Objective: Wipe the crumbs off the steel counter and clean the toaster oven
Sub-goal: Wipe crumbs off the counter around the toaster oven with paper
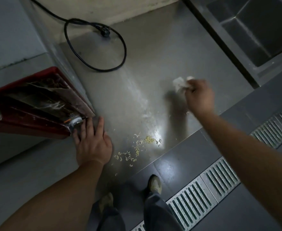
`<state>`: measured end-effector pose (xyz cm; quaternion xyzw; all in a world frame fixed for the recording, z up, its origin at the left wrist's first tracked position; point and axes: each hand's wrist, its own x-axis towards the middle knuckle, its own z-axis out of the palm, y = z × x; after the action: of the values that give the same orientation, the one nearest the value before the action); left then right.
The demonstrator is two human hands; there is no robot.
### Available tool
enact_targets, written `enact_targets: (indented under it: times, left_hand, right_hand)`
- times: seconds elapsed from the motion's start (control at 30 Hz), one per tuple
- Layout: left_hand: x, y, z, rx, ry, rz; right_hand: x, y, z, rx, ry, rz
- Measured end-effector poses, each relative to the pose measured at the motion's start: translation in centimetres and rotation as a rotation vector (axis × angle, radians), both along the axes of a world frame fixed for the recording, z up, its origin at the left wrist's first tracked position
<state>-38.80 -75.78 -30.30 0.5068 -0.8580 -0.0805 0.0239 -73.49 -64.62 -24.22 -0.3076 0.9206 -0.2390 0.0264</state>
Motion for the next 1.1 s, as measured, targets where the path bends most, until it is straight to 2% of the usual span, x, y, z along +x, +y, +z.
enact_targets:
  times: [0.13, 0.23, 0.3, 0.53, 0.7, 0.77, 0.9, 0.97, 1.1]
  left_hand:
    - [-0.1, -0.1, 0.2, 0.004, -0.042, -0.007]
    - [-0.2, -0.2, 0.3, 0.013, -0.052, -0.003]
    - [-0.2, -0.2, 0.3, 0.014, -0.050, 0.001]
    - [-0.2, -0.2, 0.6, -0.013, -0.028, -0.021]
    - [-0.3, -0.3, 0.7, -0.010, -0.013, -0.018]
    - [-0.3, -0.2, 0.7, -0.014, -0.013, -0.017]
    - [-0.2, -0.3, 0.4, -0.020, -0.022, -0.027]
    - [-0.1, -0.3, 0.4, -0.006, -0.036, -0.031]
    - [-0.2, -0.4, 0.4, 0.015, -0.063, -0.021]
  right_hand:
    - [-8.9, 1.2, 0.2, 0.178, -0.020, -0.251]
    - [-8.7, 3.0, -0.9, 0.320, -0.077, -0.243]
    - [-5.8, 3.7, -1.8, 0.315, -0.051, -0.167]
    - [9.9, 5.6, -3.7, 0.110, -0.042, 0.091]
    - [16.9, 4.9, -3.6, 0.073, -0.216, 0.223]
    - [16.6, 4.5, -3.1, 0.030, -0.260, 0.212]
    - [11.3, 2.3, -2.0, -0.089, -0.166, 0.069]
    - [7.5, 0.2, -2.0, -0.059, -0.135, 0.015]
    - [2.5, -2.8, -2.4, 0.067, -0.120, 0.093]
